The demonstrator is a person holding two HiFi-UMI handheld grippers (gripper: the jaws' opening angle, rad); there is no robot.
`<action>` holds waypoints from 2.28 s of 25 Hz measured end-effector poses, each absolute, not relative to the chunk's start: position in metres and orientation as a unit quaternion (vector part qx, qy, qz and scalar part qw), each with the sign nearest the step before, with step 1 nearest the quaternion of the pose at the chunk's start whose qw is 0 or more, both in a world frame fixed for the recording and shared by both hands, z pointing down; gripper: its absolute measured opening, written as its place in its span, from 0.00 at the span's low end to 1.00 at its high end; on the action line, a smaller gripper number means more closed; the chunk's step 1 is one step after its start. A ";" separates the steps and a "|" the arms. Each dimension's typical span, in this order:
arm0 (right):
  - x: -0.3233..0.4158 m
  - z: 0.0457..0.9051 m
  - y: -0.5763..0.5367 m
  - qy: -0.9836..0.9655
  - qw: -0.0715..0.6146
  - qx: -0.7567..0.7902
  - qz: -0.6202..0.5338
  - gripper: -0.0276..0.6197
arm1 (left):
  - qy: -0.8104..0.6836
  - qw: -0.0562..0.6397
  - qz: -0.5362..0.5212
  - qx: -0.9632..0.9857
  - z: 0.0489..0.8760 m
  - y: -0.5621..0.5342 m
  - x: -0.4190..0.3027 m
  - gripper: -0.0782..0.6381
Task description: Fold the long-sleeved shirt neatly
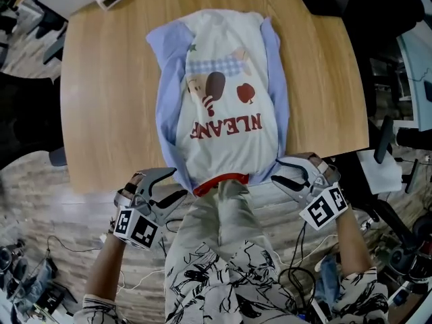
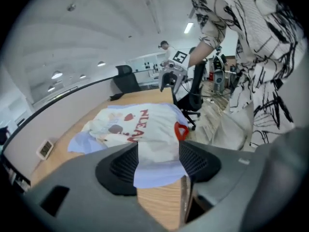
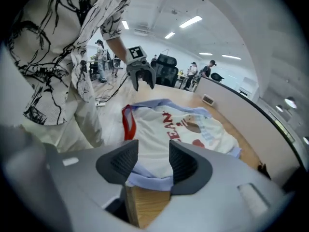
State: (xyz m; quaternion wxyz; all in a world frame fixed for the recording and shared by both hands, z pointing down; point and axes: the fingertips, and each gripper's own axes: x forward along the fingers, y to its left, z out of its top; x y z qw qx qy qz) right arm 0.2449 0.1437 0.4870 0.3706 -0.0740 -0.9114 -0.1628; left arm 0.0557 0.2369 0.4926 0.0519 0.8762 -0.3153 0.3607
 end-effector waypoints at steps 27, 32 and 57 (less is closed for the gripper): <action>0.161 0.554 -0.289 -0.910 0.358 0.171 0.124 0.42 | -0.557 0.184 0.331 0.739 0.521 -0.126 -0.156 0.49; 0.162 0.578 -0.292 -0.902 0.371 0.138 0.175 0.33 | -0.570 0.213 0.329 0.722 0.539 -0.132 -0.174 0.49; 0.201 0.570 -0.332 -0.870 0.366 0.274 0.184 0.09 | -0.603 0.240 0.372 0.664 0.575 -0.113 -0.250 0.12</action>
